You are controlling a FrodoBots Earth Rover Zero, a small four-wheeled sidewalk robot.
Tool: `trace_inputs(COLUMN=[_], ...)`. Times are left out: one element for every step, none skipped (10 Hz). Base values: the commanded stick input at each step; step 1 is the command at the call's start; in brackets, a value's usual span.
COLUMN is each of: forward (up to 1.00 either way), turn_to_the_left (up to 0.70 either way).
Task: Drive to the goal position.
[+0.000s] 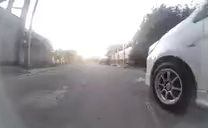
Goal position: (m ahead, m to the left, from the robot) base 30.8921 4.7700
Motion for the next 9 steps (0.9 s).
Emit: trace_inputs(forward=[1.0, 1.0, 1.0, 1.0, 1.0, 1.0, 1.0, 1.0, 1.0], turn_to_the_left=[0.01, 0.01, 0.01, 0.01, 0.01, 0.01, 0.01, 0.01, 0.01])
